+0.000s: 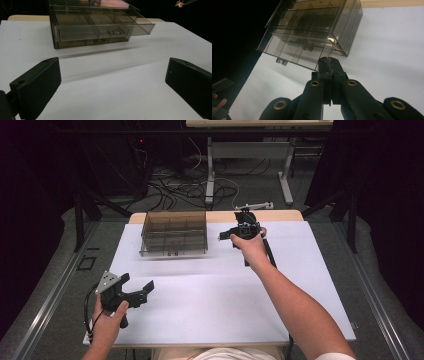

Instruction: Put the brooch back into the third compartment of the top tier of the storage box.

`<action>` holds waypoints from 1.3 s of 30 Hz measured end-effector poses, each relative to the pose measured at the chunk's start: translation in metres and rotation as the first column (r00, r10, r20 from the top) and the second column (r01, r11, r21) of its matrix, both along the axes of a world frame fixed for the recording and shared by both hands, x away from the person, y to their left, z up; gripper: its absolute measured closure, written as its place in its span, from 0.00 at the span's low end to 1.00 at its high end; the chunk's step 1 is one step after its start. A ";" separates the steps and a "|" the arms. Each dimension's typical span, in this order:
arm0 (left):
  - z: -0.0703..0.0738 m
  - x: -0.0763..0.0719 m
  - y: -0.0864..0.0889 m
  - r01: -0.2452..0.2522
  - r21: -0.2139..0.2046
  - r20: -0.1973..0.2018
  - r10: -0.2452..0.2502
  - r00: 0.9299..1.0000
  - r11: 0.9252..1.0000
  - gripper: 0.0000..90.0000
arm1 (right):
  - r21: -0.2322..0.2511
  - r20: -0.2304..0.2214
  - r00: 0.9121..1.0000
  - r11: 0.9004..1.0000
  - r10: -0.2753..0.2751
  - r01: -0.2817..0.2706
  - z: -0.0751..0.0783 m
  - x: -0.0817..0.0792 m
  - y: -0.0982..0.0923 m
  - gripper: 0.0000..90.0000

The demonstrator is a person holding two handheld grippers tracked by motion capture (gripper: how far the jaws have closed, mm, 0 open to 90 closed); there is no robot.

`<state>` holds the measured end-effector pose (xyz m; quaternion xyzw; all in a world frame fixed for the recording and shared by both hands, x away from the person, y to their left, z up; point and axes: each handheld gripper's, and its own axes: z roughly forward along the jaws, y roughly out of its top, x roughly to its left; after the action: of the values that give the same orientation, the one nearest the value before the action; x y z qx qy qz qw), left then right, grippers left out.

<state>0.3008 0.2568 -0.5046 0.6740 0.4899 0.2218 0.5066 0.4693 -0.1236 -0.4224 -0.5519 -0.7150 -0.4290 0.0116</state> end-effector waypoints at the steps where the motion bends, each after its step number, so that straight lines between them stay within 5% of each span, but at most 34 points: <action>1: 0.000 0.000 0.000 0.000 0.000 0.000 0.000 1.000 1.000 0.00 | 0.000 0.000 1.000 1.000 -0.009 0.009 0.000 0.000 0.002 1.00; 39: 0.000 0.001 0.001 0.002 -0.004 -0.006 -0.002 1.000 1.000 0.00 | 0.042 -0.006 1.000 0.999 -0.017 0.017 -0.015 0.015 0.046 1.00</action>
<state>0.3015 0.2581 -0.5050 0.6741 0.4911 0.2181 0.5068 0.4847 -0.0777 -0.4376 -0.5589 -0.7010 -0.4424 0.0217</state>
